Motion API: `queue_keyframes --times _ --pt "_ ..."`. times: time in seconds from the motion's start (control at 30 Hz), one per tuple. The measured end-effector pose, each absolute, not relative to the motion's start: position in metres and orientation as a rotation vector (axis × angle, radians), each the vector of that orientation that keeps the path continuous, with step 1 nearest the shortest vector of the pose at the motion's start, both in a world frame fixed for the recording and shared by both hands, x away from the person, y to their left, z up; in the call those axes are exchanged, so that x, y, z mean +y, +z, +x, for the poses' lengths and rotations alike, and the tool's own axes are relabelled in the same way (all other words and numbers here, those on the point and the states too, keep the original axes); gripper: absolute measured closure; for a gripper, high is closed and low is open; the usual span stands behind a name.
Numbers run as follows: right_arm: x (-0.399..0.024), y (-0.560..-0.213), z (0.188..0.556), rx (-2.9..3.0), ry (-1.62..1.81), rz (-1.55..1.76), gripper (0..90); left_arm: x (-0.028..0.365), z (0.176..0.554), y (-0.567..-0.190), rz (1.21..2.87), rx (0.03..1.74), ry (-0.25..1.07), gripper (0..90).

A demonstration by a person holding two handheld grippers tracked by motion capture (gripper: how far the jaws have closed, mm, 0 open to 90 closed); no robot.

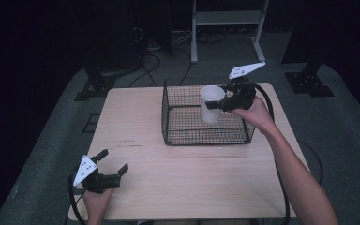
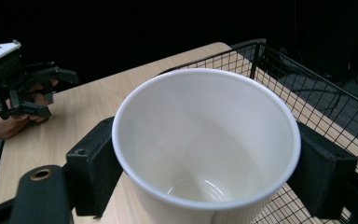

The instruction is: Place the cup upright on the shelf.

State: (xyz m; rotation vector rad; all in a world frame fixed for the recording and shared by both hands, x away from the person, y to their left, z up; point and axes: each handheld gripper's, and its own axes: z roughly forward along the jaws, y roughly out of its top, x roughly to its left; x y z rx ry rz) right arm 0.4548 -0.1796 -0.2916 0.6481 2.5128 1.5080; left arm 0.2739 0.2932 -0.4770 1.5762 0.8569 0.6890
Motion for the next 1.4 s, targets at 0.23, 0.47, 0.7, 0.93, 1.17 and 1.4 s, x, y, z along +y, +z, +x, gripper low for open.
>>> queue_keyframes --times 0.23,0.47,0.7,0.93,1.17,1.4 --pt "-0.175 -0.292 0.466 2.501 1.524 0.642 19.1 0.294 0.274 -0.477 1.576 0.854 0.690 0.0" --pt "-0.174 -0.296 0.477 2.494 1.546 0.661 19.1 0.294 0.274 -0.477 1.575 0.853 0.690 0.0" --pt "-0.170 -0.306 0.486 2.496 1.578 0.691 19.1 0.293 0.274 -0.477 1.577 0.851 0.687 0.0" --pt "-0.161 -0.313 0.492 2.517 1.566 0.691 19.1 0.293 0.274 -0.477 1.576 0.850 0.687 0.0" --pt "-0.155 -0.323 0.499 2.535 1.551 0.698 19.1 0.293 0.274 -0.477 1.574 0.850 0.687 0.0" --pt "-0.152 -0.331 0.505 2.538 1.542 0.714 19.1 0.293 0.274 -0.477 1.573 0.850 0.687 0.0"
